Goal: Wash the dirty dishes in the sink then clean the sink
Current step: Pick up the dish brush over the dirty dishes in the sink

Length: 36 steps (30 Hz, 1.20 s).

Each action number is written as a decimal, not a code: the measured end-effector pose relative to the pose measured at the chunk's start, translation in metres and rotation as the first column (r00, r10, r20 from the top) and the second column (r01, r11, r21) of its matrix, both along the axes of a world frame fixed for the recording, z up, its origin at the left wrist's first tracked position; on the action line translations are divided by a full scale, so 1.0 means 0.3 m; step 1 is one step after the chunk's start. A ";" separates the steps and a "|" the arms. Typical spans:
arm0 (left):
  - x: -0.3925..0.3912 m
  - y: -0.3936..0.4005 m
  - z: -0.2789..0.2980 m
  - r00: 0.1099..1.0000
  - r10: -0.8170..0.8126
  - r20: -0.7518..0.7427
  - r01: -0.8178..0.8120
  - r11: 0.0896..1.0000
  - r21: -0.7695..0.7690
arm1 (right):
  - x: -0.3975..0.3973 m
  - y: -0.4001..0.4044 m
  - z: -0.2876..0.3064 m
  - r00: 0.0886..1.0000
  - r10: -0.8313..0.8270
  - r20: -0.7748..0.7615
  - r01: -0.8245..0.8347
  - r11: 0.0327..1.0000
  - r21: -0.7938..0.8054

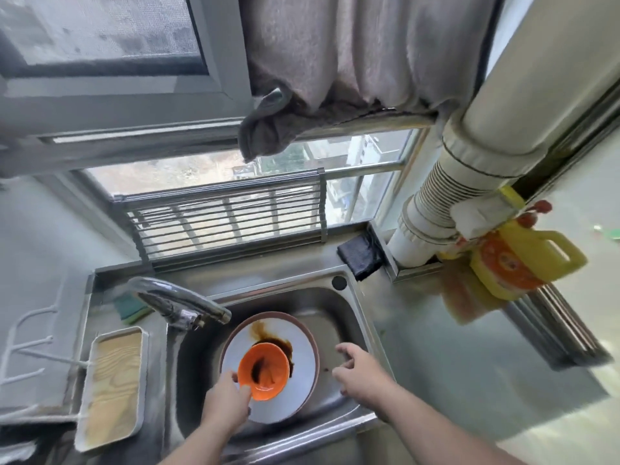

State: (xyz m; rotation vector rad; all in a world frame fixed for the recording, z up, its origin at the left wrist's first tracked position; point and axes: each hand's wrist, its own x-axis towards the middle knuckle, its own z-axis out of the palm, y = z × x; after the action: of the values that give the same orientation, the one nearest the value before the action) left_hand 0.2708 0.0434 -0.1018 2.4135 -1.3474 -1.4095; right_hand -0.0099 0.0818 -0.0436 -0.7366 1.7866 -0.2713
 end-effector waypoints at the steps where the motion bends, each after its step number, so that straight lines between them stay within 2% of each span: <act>1: -0.014 -0.008 0.018 1.000 -0.012 0.003 0.012 1.000 0.000 | 0.011 0.003 0.007 1.000 0.011 -0.008 -0.011 1.000 -0.005; 6: -0.051 -0.026 0.075 0.999 -0.017 0.044 0.017 1.000 0.000 | 0.080 0.013 0.054 0.997 0.060 0.057 -0.059 0.998 -0.013; 11: -0.064 -0.025 0.083 0.990 0.106 -0.089 -0.104 0.994 0.018 | 0.065 0.010 0.073 0.998 0.044 0.052 -0.042 0.999 -0.031; 16: -0.060 -0.021 0.110 0.974 0.160 -0.159 -0.151 0.986 0.073 | 0.018 0.017 0.088 0.996 -0.030 0.081 0.037 0.995 -0.090; 18: -0.061 -0.013 0.125 0.974 0.187 -0.131 -0.176 0.980 0.094 | -0.029 0.010 0.102 0.992 -0.071 0.103 0.086 0.985 -0.149; 20: -0.079 -0.015 0.154 0.990 0.135 0.040 -0.137 0.989 0.060 | -0.109 -0.003 0.125 0.983 -0.137 0.122 0.162 0.961 -0.226; 22: -0.140 -0.026 0.221 0.982 -0.005 0.188 0.006 1.000 -0.003 | -0.225 -0.014 0.160 0.976 -0.198 0.095 0.218 0.926 -0.308; 23: -0.187 -0.036 0.264 0.986 -0.073 0.152 0.083 0.995 -0.061 | -0.295 -0.019 0.184 0.971 -0.231 0.066 0.239 0.904 -0.355; 25: -0.313 -0.064 0.339 0.980 -0.189 -0.053 0.182 0.975 -0.126 | -0.456 -0.027 0.244 0.952 -0.306 -0.020 0.265 0.855 -0.446; 27: -0.475 -0.091 0.428 0.927 -0.193 -0.321 0.167 0.980 -0.107 | -0.636 -0.031 0.328 0.911 -0.386 -0.146 0.258 0.809 -0.529; 29: -0.656 -0.104 0.522 0.837 -0.151 -0.525 0.155 0.987 -0.036 | -0.813 -0.035 0.415 0.826 -0.494 -0.272 0.242 0.746 -0.621; 31: -0.843 -0.107 0.592 0.761 -0.202 -0.617 0.225 0.973 -0.042 | -0.980 -0.036 0.470 0.728 -0.570 -0.380 0.211 0.715 -0.666; 33: -1.019 -0.110 0.643 0.702 -0.274 -0.658 0.293 0.952 -0.084 | -1.129 -0.039 0.481 0.666 -0.537 -0.518 0.151 0.777 -0.611; 34: -1.101 -0.113 0.662 0.680 -0.311 -0.664 0.321 0.941 -0.112 | -1.188 -0.042 0.478 0.653 -0.491 -0.576 0.129 0.822 -0.555; 36: -1.250 -0.119 0.680 0.648 -0.398 -0.650 0.373 0.909 -0.185 | -1.261 -0.050 0.461 0.685 -0.418 -0.597 0.123 0.874 -0.471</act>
State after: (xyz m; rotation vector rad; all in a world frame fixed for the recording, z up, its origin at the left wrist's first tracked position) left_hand -0.1042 0.0077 0.1023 1.3333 -1.6637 -2.0507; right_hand -0.3883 0.0667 0.0948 -0.9237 2.6208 -0.6498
